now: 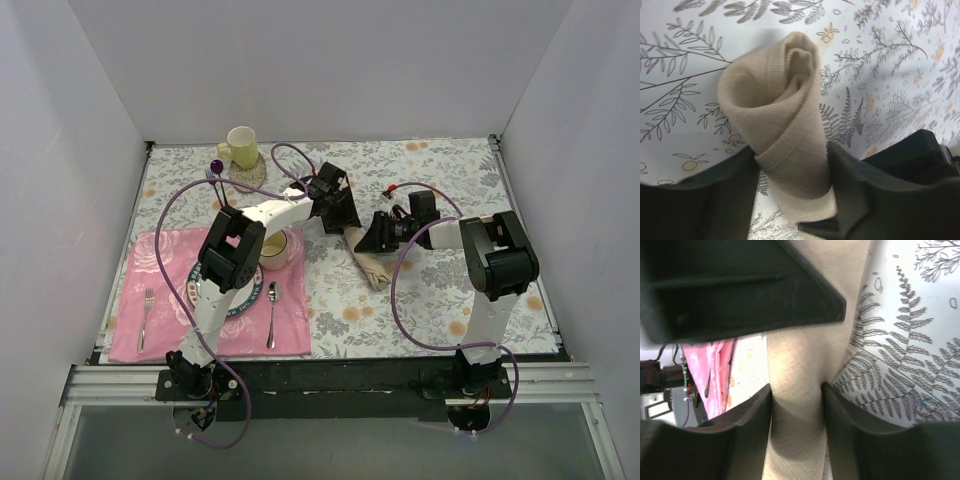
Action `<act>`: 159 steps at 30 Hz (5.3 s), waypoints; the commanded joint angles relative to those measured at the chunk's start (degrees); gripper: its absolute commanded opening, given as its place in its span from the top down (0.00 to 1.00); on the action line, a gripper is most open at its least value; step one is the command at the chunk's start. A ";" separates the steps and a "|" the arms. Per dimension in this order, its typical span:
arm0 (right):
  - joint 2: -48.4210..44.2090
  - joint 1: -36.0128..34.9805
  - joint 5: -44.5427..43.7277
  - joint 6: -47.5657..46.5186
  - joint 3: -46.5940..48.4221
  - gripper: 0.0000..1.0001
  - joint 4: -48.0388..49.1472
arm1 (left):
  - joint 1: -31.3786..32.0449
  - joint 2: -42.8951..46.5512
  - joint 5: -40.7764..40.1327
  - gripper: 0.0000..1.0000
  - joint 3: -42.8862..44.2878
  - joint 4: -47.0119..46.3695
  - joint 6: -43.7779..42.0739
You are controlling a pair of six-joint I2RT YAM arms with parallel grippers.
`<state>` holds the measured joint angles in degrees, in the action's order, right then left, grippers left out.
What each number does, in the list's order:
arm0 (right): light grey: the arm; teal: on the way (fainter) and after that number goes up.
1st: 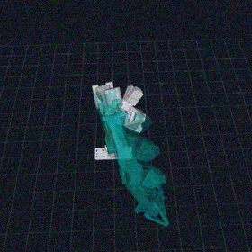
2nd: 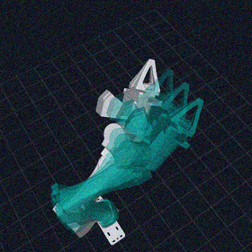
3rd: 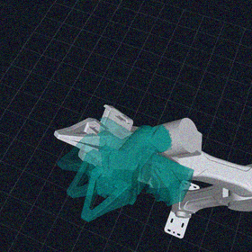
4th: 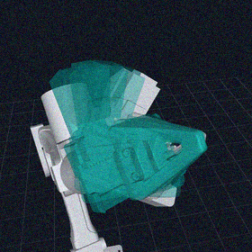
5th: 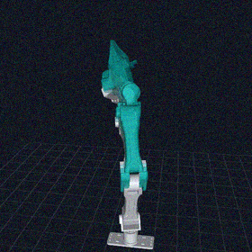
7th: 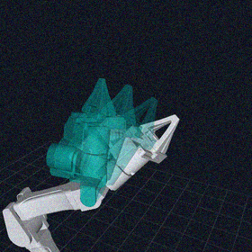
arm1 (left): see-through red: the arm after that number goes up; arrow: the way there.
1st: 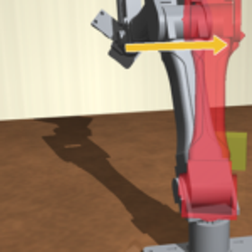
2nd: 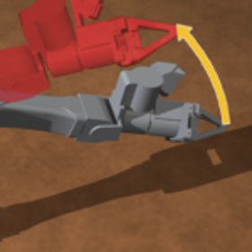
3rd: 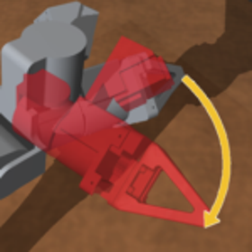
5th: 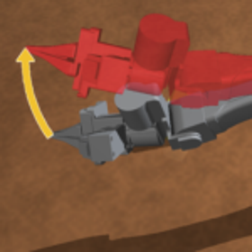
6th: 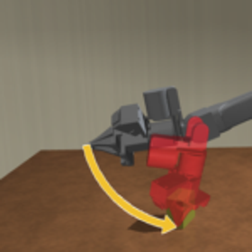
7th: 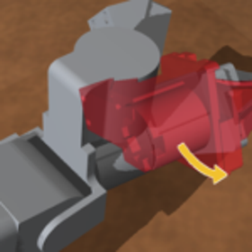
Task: Fold the napkin, place the utensils inside, and roll it up
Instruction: Roll the napkin with the utensil
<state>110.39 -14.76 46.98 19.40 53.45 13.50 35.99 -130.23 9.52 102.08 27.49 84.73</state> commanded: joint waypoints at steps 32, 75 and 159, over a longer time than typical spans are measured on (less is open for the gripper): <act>-3.87 -31.91 -79.94 -16.32 11.77 0.21 -19.74 | -0.74 -0.37 3.40 0.65 -0.92 2.84 0.53; -2.38 -5.99 -13.68 -4.29 -0.36 0.55 -4.80 | -3.29 5.97 8.76 0.23 -6.90 -6.22 3.07; -3.78 -5.80 -18.94 -3.14 -0.01 0.54 -5.06 | -0.57 -3.18 0.08 0.31 1.81 2.40 0.97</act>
<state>105.49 -20.25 25.26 15.16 55.20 9.23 35.11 -131.94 15.16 104.75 27.77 86.28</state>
